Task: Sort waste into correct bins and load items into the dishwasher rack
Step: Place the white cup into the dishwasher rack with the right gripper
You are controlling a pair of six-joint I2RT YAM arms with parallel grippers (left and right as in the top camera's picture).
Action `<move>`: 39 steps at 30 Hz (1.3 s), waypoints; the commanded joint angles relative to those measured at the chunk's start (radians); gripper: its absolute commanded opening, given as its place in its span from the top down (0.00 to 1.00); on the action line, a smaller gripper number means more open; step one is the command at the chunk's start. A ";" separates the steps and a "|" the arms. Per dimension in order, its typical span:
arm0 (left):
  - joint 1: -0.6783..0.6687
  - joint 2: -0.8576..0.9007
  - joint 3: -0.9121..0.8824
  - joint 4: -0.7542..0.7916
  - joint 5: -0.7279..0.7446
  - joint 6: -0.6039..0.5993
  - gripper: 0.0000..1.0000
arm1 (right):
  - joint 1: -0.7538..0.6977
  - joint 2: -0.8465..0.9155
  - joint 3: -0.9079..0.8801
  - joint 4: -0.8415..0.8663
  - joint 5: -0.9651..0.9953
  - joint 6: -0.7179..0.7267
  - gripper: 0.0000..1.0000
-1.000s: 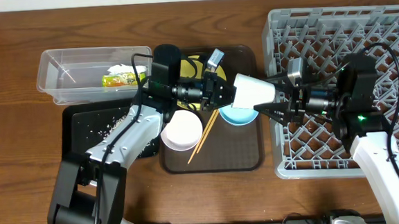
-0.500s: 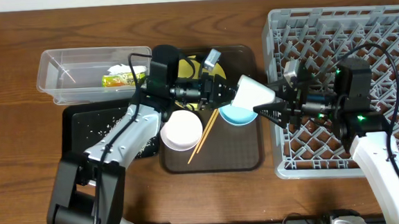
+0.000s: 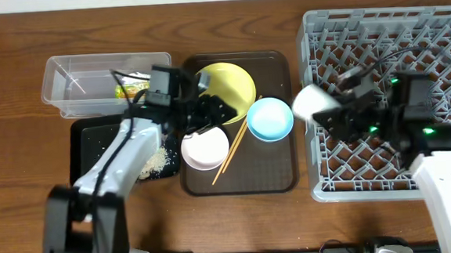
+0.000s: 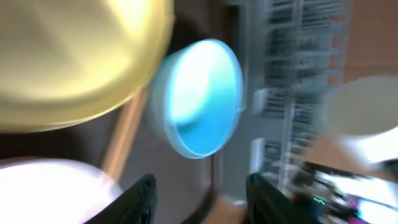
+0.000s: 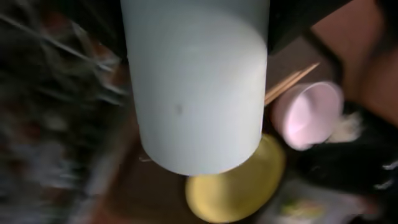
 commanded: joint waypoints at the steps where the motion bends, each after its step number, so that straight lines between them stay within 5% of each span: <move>1: 0.013 -0.114 0.012 -0.081 -0.206 0.162 0.51 | -0.055 -0.026 0.113 -0.094 0.191 0.063 0.77; 11: 0.016 -0.295 0.012 -0.174 -0.370 0.170 0.51 | -0.182 0.040 0.350 -0.448 0.521 0.228 0.99; 15: 0.016 -0.286 0.012 -0.175 -0.370 0.170 0.51 | -0.215 0.117 0.403 -0.533 0.599 0.250 0.99; 35: 0.016 -0.277 0.011 -0.204 -0.370 0.163 0.51 | -0.290 0.435 0.419 -0.492 0.614 0.276 0.98; 37: 0.016 -0.277 0.012 -0.204 -0.370 0.163 0.51 | -0.290 0.453 0.419 -0.488 0.606 0.275 0.85; 39: 0.016 -0.277 0.012 -0.204 -0.370 0.163 0.51 | -0.290 0.472 0.419 -0.488 0.598 0.275 0.50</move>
